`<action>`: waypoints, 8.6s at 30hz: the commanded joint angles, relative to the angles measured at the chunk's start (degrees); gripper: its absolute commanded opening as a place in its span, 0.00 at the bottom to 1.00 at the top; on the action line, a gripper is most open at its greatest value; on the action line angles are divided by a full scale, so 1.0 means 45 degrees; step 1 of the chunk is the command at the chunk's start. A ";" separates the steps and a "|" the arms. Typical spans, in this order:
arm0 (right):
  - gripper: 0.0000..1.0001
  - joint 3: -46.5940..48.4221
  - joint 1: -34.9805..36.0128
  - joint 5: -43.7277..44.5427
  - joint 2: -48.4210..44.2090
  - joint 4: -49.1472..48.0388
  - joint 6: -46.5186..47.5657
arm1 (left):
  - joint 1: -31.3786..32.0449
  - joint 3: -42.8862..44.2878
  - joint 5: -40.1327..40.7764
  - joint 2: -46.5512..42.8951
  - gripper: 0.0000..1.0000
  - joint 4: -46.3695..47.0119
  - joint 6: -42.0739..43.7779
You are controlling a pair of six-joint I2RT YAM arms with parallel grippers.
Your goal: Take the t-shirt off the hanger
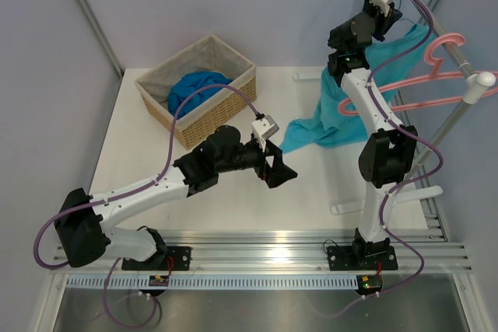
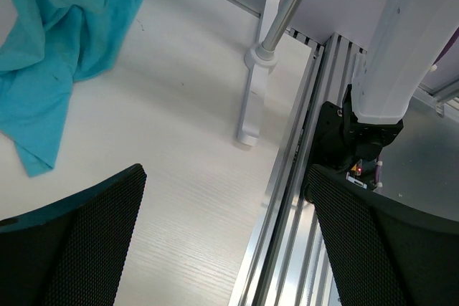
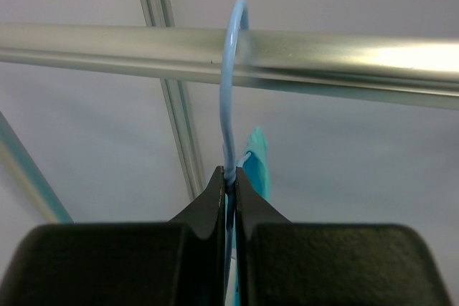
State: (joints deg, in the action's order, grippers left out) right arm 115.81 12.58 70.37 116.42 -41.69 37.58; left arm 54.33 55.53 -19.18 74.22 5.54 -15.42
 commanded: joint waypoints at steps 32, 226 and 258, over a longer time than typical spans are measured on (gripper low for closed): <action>0.00 0.0594 -0.0080 -0.5556 -0.3583 1.0415 -0.6377 | 0.0213 0.1408 0.1448 -0.1724 0.99 -0.1191 0.0653; 0.00 -0.6534 -0.0080 -2.8000 -1.8996 1.7740 -1.2632 | 0.0115 0.1956 0.8911 -0.7665 0.00 -0.6076 0.1279; 0.00 -0.7881 -0.0080 -2.5991 -2.0617 1.3078 -1.4796 | 0.0115 0.2781 0.7933 -0.5945 0.00 -0.8224 -0.0889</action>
State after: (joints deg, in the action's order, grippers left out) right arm 82.15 12.01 -54.17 22.39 23.05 -25.87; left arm 55.05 70.11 17.47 49.54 -35.92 -18.06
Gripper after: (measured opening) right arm 0.033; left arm 0.016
